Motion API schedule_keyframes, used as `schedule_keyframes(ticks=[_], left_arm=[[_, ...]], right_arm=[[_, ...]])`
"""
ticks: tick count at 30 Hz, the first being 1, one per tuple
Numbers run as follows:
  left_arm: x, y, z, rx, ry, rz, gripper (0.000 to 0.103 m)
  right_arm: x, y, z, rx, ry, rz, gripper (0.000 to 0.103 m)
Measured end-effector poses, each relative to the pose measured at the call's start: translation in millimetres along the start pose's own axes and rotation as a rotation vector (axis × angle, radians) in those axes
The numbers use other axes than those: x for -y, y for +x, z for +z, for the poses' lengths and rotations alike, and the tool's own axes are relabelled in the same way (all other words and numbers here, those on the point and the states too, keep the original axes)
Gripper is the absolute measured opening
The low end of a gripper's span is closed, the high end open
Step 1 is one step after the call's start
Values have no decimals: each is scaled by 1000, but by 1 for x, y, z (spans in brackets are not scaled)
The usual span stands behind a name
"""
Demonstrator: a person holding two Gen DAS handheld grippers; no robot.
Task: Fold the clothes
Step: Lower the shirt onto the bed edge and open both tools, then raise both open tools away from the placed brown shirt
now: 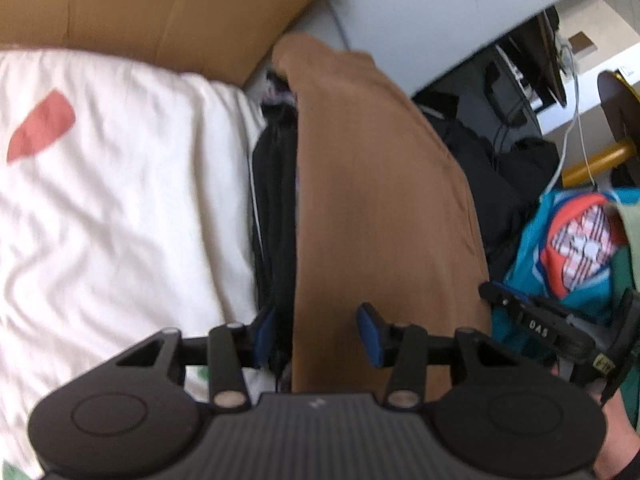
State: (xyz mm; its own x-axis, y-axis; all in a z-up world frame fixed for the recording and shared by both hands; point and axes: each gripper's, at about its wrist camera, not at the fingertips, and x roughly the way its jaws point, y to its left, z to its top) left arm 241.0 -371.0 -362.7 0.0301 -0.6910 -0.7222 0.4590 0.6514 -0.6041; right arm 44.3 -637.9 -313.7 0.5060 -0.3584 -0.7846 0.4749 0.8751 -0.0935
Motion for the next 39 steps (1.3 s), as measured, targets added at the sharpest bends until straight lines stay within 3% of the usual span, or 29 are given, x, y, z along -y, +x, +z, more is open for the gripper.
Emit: schedule_keyframes(ticks=[13, 17, 19, 30, 37, 39], left_arm=[[-8, 8, -52, -153, -12, -25, 36], [-11, 7, -58, -175, 2, -28, 9], [-14, 3, -58, -176, 2, -41, 8], [-17, -6, -54, -185, 26, -16, 7], [-15, -33, -51, -204, 23, 54, 16], [-16, -48, -48, -190, 11, 70, 21]], right_arm=[[-1, -7, -49, -51, 28, -11, 22], [1, -12, -58, -71, 36, -21, 22], [2, -14, -65, -86, 44, -27, 22], [8, -20, -93, -161, 144, -6, 22], [7, -38, -96, -193, 214, 25, 23], [6, -44, -95, -197, 232, 36, 31]])
